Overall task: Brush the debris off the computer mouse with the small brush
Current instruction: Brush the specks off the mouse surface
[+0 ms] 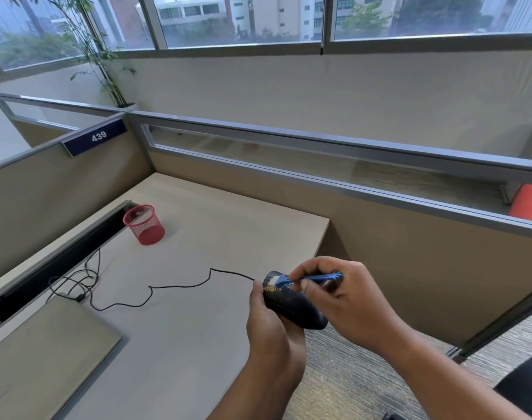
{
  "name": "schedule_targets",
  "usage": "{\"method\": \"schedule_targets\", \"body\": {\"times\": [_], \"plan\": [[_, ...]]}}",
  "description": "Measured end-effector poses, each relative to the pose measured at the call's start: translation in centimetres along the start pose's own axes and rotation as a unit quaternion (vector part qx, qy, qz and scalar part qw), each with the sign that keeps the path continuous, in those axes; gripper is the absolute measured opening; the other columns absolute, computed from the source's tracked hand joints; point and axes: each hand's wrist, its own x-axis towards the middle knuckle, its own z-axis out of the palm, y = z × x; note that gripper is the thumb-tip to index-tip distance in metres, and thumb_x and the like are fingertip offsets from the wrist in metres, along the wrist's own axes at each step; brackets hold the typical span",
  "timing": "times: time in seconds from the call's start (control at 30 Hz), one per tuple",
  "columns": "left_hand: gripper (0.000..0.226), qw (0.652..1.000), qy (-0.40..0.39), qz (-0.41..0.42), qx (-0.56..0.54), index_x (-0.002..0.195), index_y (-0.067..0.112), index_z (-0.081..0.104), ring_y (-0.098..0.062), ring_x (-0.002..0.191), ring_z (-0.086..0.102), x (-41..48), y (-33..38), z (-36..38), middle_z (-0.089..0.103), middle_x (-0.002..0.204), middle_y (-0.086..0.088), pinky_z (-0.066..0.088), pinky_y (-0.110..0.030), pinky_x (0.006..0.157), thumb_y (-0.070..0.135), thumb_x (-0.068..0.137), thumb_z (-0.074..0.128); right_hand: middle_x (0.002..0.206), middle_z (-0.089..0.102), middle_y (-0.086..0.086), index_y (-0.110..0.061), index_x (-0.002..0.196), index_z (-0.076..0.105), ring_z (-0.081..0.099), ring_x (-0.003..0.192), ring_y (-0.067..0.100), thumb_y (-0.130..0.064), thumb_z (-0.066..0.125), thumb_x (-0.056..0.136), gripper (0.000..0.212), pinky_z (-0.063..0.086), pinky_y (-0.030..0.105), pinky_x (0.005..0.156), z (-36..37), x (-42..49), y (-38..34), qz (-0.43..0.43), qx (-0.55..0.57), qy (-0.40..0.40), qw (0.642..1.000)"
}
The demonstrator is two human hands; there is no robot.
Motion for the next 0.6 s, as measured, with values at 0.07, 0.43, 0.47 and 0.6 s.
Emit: {"method": "schedule_targets", "body": {"times": [0.07, 0.43, 0.47, 0.6], "plan": [[0.063, 1.000, -0.004, -0.012, 0.000, 0.125, 0.005, 0.060, -0.040, 0.120, 0.060, 0.1, 0.2, 0.0, 0.064, 0.125, -0.030, 0.041, -0.056, 0.107, 0.054, 0.101, 0.030, 0.081, 0.077, -0.004, -0.032, 0.085, 0.075, 0.071, 0.076, 0.012, -0.023, 0.062, 0.078, 0.016, 0.061, 0.031, 0.068, 0.0, 0.0, 0.2, 0.008, -0.028, -0.003, 1.000], [0.062, 1.000, 0.004, -0.002, -0.008, 0.126, 0.004, 0.059, -0.038, 0.118, 0.061, 0.5, 0.5, 0.1, 0.066, 0.123, -0.028, 0.040, -0.053, 0.109, 0.054, 0.101, 0.031, 0.076, 0.075, -0.010, -0.032, 0.080, 0.075, 0.065, 0.064, 0.006, -0.007, 0.066, 0.083, 0.027, 0.052, 0.017, 0.056, -0.1, 0.1, -0.7, -0.014, -0.040, 0.000, 0.999], [0.062, 1.000, 0.004, -0.005, -0.013, 0.126, 0.004, 0.059, -0.037, 0.116, 0.063, 0.5, 0.5, 0.1, 0.066, 0.123, -0.028, 0.043, -0.051, 0.106, 0.054, 0.100, 0.033, 0.073, 0.074, -0.010, -0.032, 0.080, 0.075, 0.062, 0.061, 0.003, -0.009, 0.066, 0.083, 0.024, 0.048, 0.014, 0.054, 0.3, 0.3, -0.7, -0.009, -0.051, -0.011, 0.999], [0.065, 1.000, 0.008, 0.000, -0.015, 0.130, 0.004, 0.056, -0.037, 0.109, 0.061, 0.8, 1.0, -0.1, 0.059, 0.133, -0.028, 0.046, -0.049, 0.095, 0.055, 0.100, 0.030, 0.065, 0.071, -0.008, -0.029, 0.072, 0.073, 0.053, 0.048, 0.002, -0.017, 0.062, 0.074, 0.017, 0.039, 0.012, 0.047, -0.4, -0.3, 0.4, 0.005, -0.078, 0.002, 0.997]]}}
